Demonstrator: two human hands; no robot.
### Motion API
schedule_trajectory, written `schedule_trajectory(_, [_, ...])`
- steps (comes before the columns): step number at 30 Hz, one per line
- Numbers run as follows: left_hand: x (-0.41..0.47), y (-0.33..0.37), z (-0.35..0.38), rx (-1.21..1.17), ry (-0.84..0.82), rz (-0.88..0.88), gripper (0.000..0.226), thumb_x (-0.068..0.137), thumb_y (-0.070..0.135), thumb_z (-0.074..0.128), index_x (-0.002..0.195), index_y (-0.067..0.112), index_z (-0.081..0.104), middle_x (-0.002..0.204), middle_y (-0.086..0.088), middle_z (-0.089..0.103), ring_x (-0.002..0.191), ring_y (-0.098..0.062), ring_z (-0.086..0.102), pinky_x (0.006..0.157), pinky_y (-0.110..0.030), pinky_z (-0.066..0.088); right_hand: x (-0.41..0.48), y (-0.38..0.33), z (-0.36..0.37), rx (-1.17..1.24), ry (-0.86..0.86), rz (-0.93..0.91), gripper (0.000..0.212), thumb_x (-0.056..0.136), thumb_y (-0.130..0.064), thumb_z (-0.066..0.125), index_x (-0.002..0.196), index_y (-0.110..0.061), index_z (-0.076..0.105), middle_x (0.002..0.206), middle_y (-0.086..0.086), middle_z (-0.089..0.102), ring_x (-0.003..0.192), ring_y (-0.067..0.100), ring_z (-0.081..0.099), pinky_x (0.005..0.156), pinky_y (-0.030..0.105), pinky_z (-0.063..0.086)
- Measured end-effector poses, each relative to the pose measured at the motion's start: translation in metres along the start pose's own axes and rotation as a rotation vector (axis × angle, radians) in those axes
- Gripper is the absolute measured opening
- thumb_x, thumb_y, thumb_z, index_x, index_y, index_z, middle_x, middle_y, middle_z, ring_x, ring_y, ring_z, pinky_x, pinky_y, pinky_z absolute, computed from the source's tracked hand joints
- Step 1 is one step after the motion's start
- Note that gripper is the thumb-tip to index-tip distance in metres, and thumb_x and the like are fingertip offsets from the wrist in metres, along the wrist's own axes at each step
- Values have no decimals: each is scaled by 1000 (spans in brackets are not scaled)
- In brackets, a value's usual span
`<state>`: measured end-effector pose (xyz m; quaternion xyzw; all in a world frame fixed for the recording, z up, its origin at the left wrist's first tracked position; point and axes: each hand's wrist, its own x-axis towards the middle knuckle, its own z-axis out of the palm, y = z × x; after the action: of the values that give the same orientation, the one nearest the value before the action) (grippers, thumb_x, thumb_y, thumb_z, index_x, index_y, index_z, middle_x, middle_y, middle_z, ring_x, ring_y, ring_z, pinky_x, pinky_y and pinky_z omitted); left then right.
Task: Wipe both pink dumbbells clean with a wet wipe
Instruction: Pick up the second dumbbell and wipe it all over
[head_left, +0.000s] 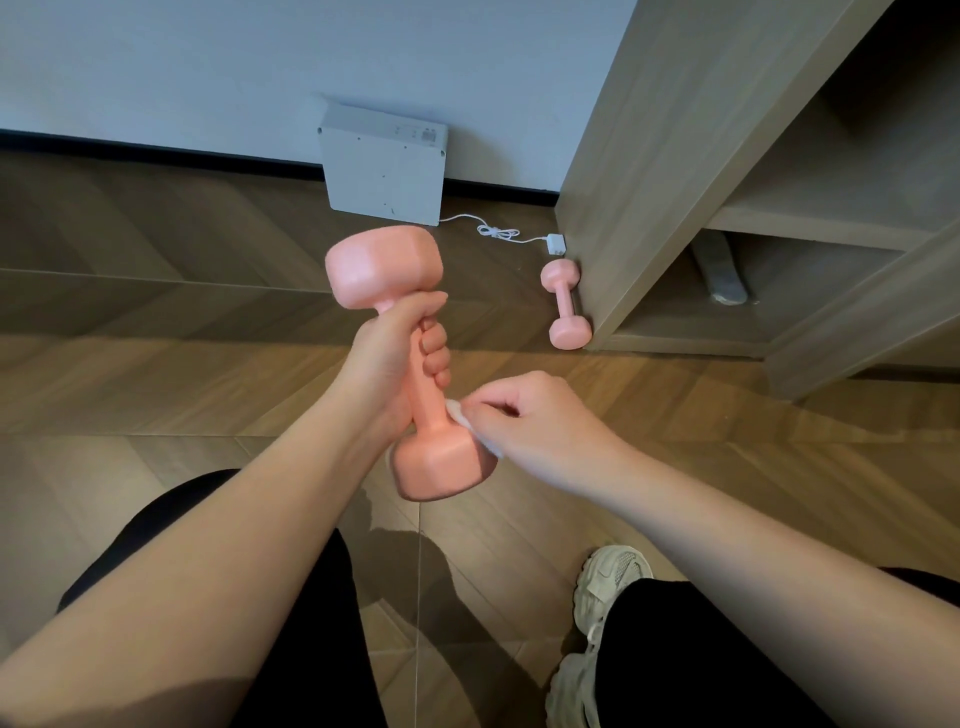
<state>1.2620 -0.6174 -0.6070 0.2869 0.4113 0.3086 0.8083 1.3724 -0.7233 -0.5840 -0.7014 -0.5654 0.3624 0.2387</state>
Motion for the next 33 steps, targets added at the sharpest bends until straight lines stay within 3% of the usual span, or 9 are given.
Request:
schedule_trajectory(3, [2, 0, -4, -48, 83, 6, 31, 88, 25, 63, 65, 20, 44, 50, 5, 39, 41, -10, 36, 42, -19, 32, -7, 0, 1, 6, 67, -72, 24, 93, -23, 57, 78, -21, 76, 63, -4, 60, 62, 9, 50, 58, 26, 36])
schedule_trajectory(7, [4, 0, -5, -158, 156, 6, 31, 87, 25, 65, 64, 19, 46, 51, 4, 41, 42, -10, 37, 43, -19, 35, -9, 1, 4, -53, 145, -173, 23, 92, -10, 57, 102, -14, 77, 91, -9, 73, 85, 2, 62, 70, 13, 44])
schedule_trajectory(14, [3, 6, -6, -314, -1, -22, 38, 87, 25, 57, 53, 21, 40, 47, 7, 30, 41, -10, 28, 42, -22, 28, 2, 10, -1, 302, 66, 37, 24, 98, -18, 53, 106, -9, 74, 94, -3, 71, 87, 5, 60, 77, 19, 43])
schedule_trajectory(18, [1, 6, -5, -473, -128, -34, 36, 86, 29, 56, 55, 20, 39, 47, 7, 29, 41, -9, 27, 45, -21, 25, 8, 12, -1, 788, -33, 312, 27, 100, -27, 50, 99, -12, 72, 73, -5, 60, 73, 9, 54, 73, 27, 48])
schedule_trajectory(24, [-2, 9, -3, -626, -197, -53, 35, 79, 28, 58, 51, 18, 39, 44, 8, 29, 39, -8, 26, 42, -19, 24, 6, 12, 4, 1289, -198, 561, 29, 70, -33, 69, 93, -15, 70, 92, 11, 63, 84, 24, 62, 91, 49, 50])
schedule_trajectory(26, [-3, 10, -3, -631, -184, -47, 35, 80, 27, 57, 51, 19, 39, 44, 8, 28, 40, -8, 26, 42, -19, 24, 5, 12, 8, 1346, -199, 603, 40, 70, -32, 68, 105, -12, 64, 96, 13, 65, 80, 26, 65, 87, 48, 52])
schedule_trajectory(29, [-3, 10, -4, -615, -133, 0, 37, 86, 27, 54, 53, 19, 39, 46, 8, 29, 40, -8, 27, 42, -20, 25, 7, 12, 14, 1317, -84, 594, 13, 78, -26, 67, 73, -16, 72, 83, 9, 69, 70, 24, 70, 77, 43, 58])
schedule_trajectory(31, [-2, 10, -5, -620, -90, 42, 37, 87, 27, 54, 54, 20, 39, 47, 8, 30, 41, -8, 28, 43, -20, 27, 8, 17, 15, 1300, 24, 585, 39, 90, -23, 62, 52, -18, 70, 72, 6, 70, 68, 22, 70, 76, 43, 61])
schedule_trajectory(33, [-1, 11, -7, -628, -30, 76, 36, 87, 27, 55, 55, 20, 40, 48, 8, 31, 42, -8, 30, 43, -21, 30, 7, 18, 16, 1263, 87, 553, 33, 94, -26, 62, 64, -17, 73, 79, 6, 69, 78, 23, 69, 85, 45, 58])
